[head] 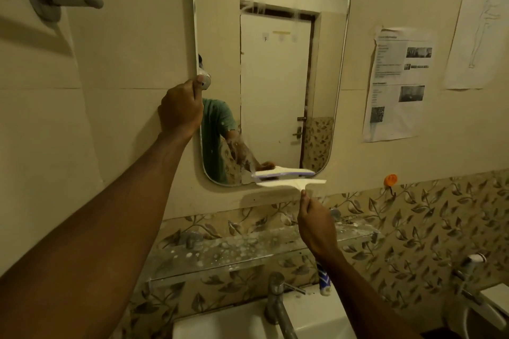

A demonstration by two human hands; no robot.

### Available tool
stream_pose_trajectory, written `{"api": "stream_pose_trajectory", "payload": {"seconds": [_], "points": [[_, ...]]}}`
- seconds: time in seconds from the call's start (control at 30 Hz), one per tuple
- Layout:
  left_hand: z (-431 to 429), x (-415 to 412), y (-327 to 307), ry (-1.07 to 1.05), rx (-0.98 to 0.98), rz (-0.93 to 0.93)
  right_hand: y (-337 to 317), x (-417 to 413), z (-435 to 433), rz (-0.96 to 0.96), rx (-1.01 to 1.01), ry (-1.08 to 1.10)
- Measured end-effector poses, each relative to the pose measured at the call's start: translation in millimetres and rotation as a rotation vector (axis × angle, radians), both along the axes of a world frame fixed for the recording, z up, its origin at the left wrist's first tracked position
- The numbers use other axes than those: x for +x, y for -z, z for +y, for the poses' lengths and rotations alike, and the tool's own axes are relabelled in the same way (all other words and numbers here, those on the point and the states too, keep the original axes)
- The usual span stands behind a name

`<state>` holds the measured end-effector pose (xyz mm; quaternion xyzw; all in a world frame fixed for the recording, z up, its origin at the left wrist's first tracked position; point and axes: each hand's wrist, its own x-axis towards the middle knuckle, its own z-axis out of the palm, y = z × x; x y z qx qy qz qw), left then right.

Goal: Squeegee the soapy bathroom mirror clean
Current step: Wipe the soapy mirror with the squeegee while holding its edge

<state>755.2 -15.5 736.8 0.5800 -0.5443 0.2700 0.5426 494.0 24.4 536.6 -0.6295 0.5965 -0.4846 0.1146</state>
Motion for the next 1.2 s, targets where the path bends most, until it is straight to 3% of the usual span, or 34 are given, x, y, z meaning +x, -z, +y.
{"api": "stream_pose_trajectory", "payload": {"seconds": [0.2,0.37,0.53,0.7,0.8,1.03,1.2], "points": [[0,7,-3,0.018,0.016,-0.042,-86,10,-2,-0.125,-0.200,-0.013],[8,15,-27,-0.019,0.234,-0.070,-180,26,-4,-0.177,-0.297,-0.109],[5,24,-62,0.034,0.234,0.224,-269,45,-6,-0.174,-0.393,-0.165],[8,16,-106,0.280,0.085,0.419,-347,68,-10,-0.136,-0.502,-0.155],[11,7,-123,0.442,0.150,0.637,-381,79,-7,-0.064,-0.538,-0.124],[8,11,-127,0.473,0.205,0.648,-406,93,-6,0.023,-0.448,-0.152],[11,11,-130,0.559,0.233,0.628,-359,98,-16,0.053,-0.376,-0.138]]}}
